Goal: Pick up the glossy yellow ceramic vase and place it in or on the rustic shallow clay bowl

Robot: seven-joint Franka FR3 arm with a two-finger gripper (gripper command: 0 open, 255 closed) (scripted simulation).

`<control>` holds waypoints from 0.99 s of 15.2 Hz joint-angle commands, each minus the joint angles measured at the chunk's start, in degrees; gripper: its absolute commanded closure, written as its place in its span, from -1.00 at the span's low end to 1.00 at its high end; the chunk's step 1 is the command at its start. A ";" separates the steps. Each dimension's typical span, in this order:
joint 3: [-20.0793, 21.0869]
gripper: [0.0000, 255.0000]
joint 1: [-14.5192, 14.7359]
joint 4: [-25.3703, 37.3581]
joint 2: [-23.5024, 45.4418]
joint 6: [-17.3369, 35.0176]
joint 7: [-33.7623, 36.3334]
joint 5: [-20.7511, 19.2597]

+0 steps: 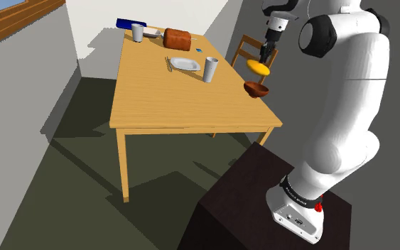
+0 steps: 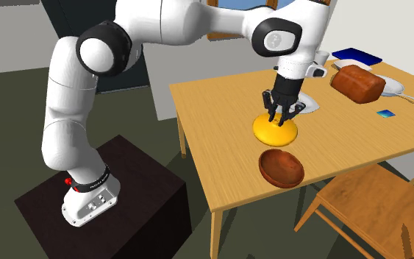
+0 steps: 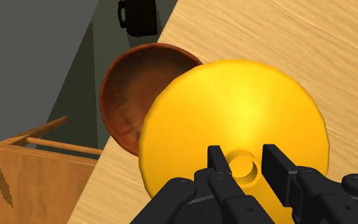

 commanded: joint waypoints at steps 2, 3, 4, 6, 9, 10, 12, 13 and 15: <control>0.14 1.00 -5.25 10.22 5.63 -4.70 -3.06 2.21; 0.30 1.00 -7.27 14.27 7.81 -6.54 -3.92 2.99; 0.55 1.00 -9.53 19.02 10.32 -8.68 -4.68 3.83; 0.71 1.00 -10.29 19.94 11.19 -8.69 -5.03 4.07; 0.54 1.00 -9.23 15.69 10.18 -5.61 -5.24 3.77; 0.50 1.00 -8.93 14.45 9.93 -4.65 -5.30 3.70; 0.45 1.00 -8.41 12.15 9.54 -2.82 -5.41 3.60; 0.43 1.00 -8.17 11.08 9.39 -1.94 -5.46 3.57; 0.42 1.00 -7.76 9.10 9.17 -0.24 -5.56 3.54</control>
